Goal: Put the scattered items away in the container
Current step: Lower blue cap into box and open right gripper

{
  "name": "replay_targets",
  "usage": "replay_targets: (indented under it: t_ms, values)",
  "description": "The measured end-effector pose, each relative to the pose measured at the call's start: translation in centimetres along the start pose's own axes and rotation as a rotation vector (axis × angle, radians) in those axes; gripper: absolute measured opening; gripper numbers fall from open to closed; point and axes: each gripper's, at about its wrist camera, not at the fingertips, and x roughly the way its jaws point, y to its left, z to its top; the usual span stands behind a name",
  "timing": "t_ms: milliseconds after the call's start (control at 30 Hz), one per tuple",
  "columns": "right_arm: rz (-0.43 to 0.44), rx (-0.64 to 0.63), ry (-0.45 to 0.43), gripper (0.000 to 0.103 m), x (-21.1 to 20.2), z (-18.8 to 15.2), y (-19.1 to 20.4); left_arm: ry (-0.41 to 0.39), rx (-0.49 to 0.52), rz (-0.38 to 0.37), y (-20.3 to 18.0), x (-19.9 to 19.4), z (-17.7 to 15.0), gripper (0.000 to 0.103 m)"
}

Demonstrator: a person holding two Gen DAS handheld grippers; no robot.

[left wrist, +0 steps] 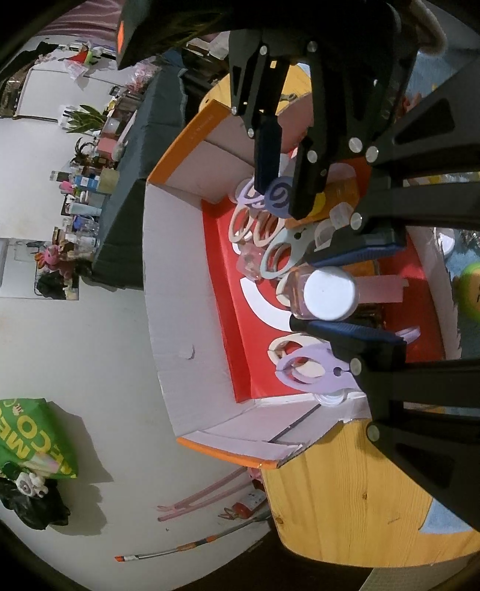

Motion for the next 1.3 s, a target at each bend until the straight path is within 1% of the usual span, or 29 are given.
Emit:
replay_targets:
  t_ms: [467,1300]
  values:
    - [-0.027,-0.027,0.047,0.030,1.7,-0.5,0.3,0.014,0.008,0.006,0.0,0.9,-0.3,0.032]
    - [-0.048,-0.034,0.052,0.030,2.2,-0.5,0.4,0.012,0.014,0.005,-0.1,0.8,-0.2,0.032]
